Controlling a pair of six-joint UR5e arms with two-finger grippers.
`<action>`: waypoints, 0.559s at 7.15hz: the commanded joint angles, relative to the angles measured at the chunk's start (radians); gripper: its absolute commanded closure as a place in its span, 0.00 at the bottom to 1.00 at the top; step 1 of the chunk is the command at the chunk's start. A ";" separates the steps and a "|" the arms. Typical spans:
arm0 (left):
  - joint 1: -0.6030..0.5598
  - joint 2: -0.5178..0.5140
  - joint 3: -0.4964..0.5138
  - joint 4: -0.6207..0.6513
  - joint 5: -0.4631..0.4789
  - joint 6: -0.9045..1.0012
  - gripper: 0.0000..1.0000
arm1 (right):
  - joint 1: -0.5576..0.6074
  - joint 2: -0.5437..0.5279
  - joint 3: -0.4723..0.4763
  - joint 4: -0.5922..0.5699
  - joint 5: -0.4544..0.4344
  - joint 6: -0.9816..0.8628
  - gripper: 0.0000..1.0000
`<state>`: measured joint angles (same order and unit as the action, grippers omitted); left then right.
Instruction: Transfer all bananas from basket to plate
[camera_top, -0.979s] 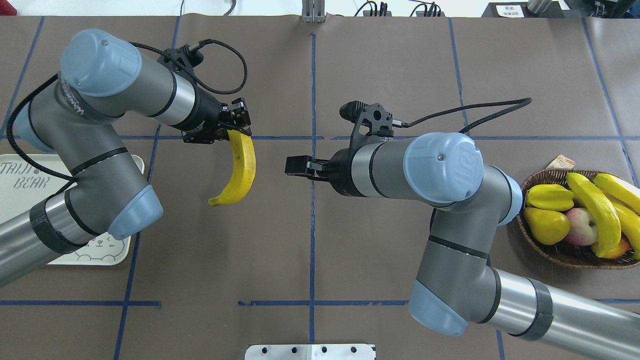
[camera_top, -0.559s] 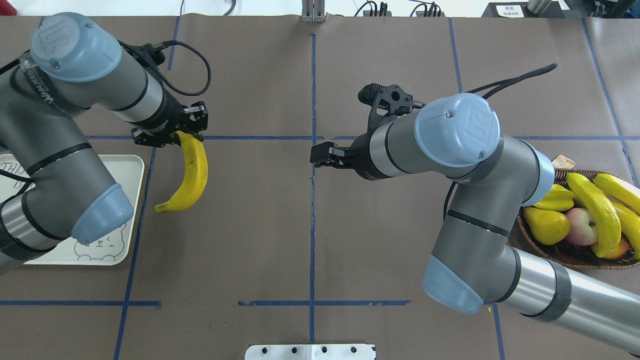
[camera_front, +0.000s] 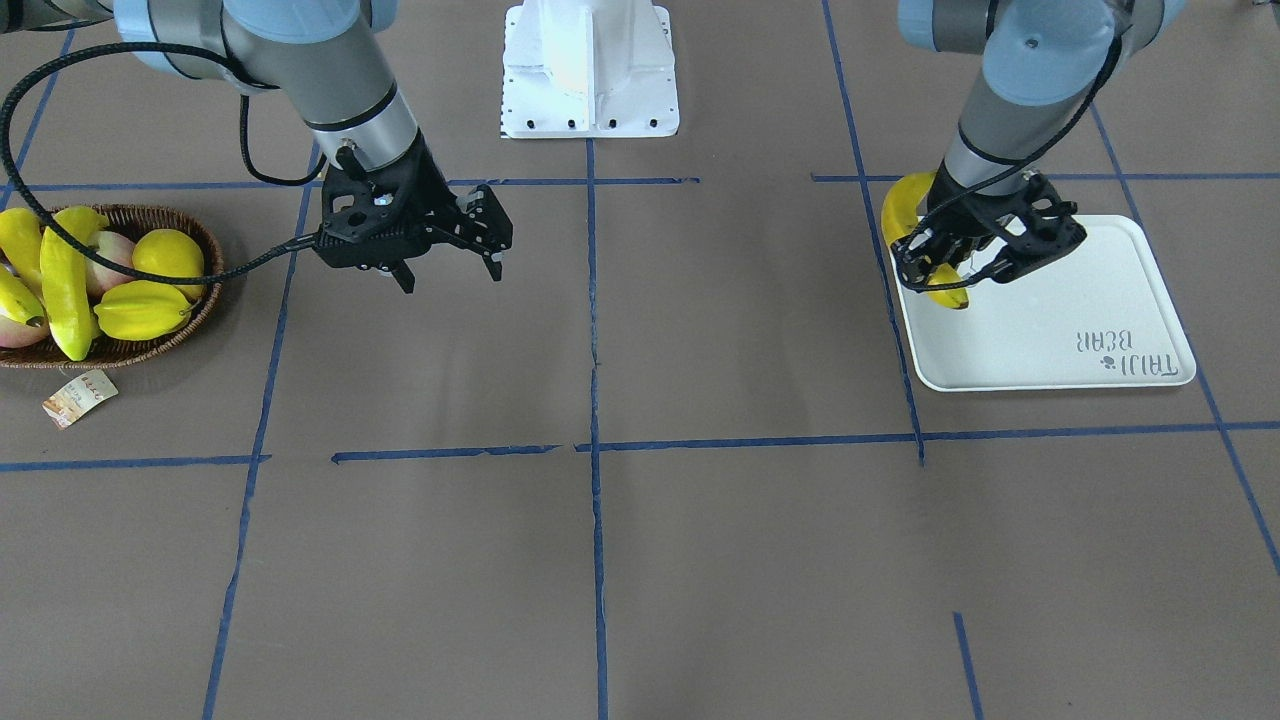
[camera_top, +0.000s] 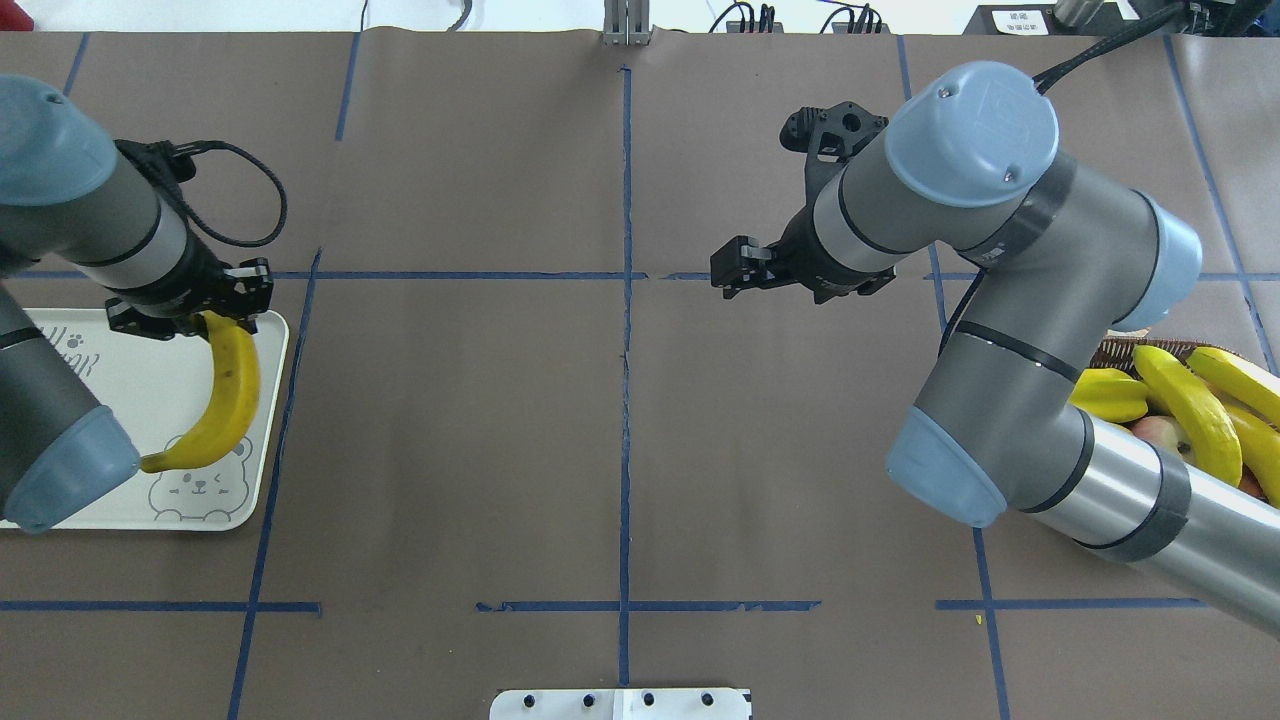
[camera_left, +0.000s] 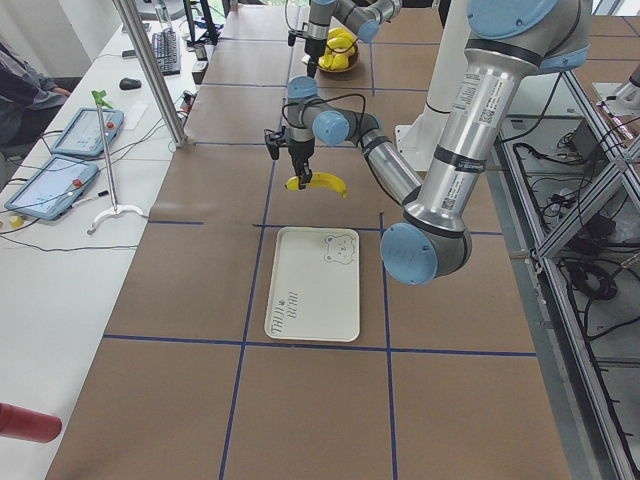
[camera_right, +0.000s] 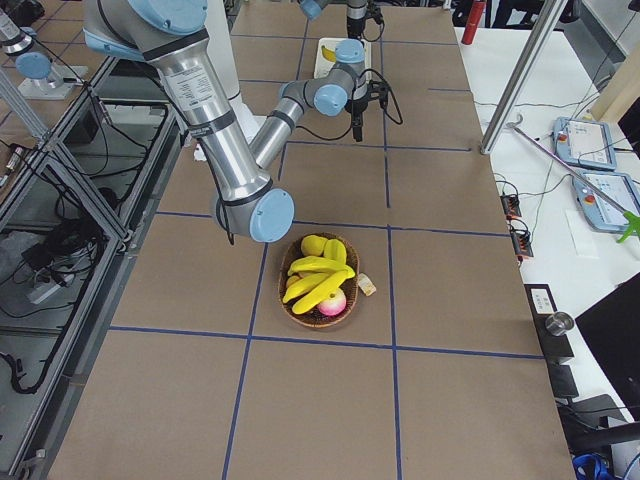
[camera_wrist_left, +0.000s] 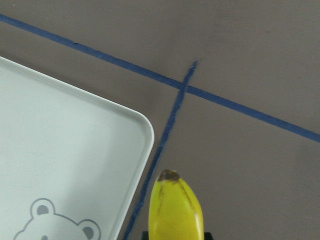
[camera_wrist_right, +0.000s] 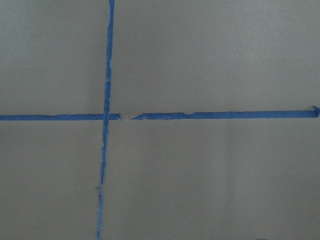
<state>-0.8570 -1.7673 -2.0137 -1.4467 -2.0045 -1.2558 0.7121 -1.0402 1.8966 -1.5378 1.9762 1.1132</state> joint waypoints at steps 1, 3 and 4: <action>-0.095 0.190 -0.011 -0.209 -0.010 0.013 0.96 | 0.018 -0.030 0.001 0.004 0.015 -0.053 0.01; -0.128 0.264 0.065 -0.339 -0.052 -0.029 0.95 | 0.013 -0.031 0.001 0.005 0.015 -0.053 0.01; -0.181 0.270 0.186 -0.485 -0.104 -0.031 0.95 | 0.013 -0.032 0.001 0.005 0.015 -0.053 0.01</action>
<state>-0.9869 -1.5192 -1.9428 -1.7791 -2.0565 -1.2758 0.7264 -1.0705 1.8974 -1.5328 1.9909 1.0611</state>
